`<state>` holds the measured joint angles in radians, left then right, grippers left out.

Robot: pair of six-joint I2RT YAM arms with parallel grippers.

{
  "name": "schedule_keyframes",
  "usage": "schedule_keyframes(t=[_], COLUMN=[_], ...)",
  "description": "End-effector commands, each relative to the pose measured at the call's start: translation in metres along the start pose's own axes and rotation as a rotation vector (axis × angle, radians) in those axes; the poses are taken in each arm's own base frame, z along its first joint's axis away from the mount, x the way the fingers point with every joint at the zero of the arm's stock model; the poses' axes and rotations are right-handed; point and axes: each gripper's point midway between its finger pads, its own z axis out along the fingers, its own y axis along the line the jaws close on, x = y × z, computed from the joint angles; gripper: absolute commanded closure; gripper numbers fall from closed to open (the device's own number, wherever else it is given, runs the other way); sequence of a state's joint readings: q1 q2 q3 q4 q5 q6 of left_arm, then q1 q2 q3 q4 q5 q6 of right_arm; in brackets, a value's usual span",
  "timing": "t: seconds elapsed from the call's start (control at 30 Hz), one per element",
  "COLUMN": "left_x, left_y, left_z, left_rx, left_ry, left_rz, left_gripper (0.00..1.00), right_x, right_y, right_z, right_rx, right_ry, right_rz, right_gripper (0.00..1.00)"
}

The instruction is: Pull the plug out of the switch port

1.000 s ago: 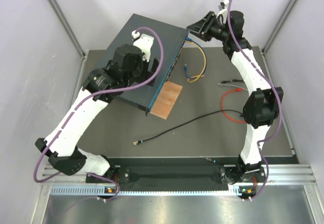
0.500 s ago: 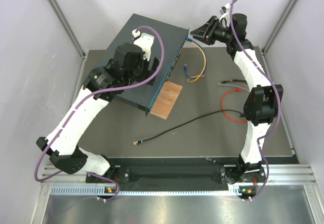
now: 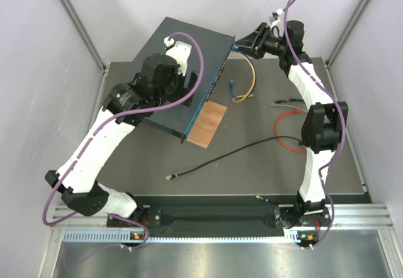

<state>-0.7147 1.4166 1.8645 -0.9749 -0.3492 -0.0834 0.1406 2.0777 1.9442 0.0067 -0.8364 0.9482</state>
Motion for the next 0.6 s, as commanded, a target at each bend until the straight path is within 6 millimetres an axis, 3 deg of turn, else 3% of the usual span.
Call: schedule_keyframes(t=[0.0, 0.3, 0.57], left_x=[-0.010, -0.010, -0.008], left_y=[0.004, 0.004, 0.005], left_z=[-0.006, -0.007, -0.008], left_rx=[-0.005, -0.007, -0.009], left_ry=[-0.028, -0.028, -0.024], left_rz=[-0.012, -0.007, -0.009], left_gripper=[0.12, 0.12, 0.12], right_x=[0.003, 0.004, -0.003], right_y=[0.001, -0.011, 0.006], right_z=[0.006, 0.009, 0.008], right_rx=[-0.047, -0.030, -0.083], right_ry=[0.029, 0.045, 0.011], right_rz=[0.005, -0.010, -0.004], right_gripper=[0.51, 0.52, 0.52])
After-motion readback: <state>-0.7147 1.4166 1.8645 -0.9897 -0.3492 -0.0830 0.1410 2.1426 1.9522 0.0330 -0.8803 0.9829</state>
